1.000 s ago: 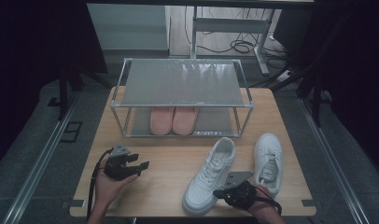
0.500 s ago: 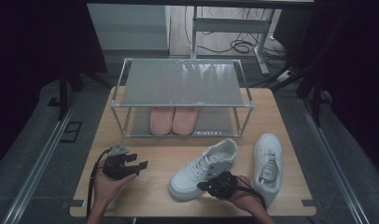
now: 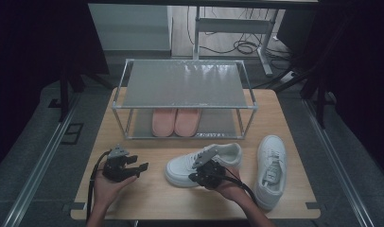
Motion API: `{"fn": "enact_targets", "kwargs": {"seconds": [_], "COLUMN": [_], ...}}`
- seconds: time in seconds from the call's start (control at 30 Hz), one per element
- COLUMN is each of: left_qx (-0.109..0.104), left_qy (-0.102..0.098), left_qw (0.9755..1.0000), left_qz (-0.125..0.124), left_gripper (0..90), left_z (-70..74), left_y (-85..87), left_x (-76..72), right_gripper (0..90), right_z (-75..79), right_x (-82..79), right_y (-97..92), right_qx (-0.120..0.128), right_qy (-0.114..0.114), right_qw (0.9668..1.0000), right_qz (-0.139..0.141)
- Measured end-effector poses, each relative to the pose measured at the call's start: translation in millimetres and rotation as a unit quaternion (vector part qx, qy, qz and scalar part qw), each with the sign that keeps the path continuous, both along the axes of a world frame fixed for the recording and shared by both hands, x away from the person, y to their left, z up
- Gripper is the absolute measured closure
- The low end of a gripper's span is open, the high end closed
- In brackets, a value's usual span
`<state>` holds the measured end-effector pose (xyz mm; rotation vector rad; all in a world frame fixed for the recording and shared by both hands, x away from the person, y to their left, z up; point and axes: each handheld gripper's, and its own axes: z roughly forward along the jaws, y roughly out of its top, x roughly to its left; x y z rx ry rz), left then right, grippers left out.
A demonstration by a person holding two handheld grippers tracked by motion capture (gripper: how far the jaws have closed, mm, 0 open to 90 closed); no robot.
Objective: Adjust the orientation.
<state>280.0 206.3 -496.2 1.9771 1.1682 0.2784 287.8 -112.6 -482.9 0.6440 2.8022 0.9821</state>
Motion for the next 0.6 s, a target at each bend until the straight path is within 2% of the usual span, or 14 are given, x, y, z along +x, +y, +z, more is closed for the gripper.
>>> {"fn": "enact_targets", "kwargs": {"seconds": [0.27, 0.6], "left_qx": [0.005, 0.011], "left_qy": [0.0, -0.001], "left_qw": [1.0, 0.9999], "left_qz": [0.005, 0.005], "left_gripper": [41.7, 41.8], "left_z": [-0.9, -1.6], "left_y": [0.7, -0.2], "left_x": [0.1, 0.0], "right_gripper": [90.0, 90.0], "right_z": [0.8, 0.5], "right_x": [9.1, 14.2], "right_y": [8.3, 14.2], "right_qx": [-0.007, -0.009], "right_qy": [0.0, -0.015], "right_qw": [1.0, 0.9997], "right_qz": [-0.003, -0.016]}}
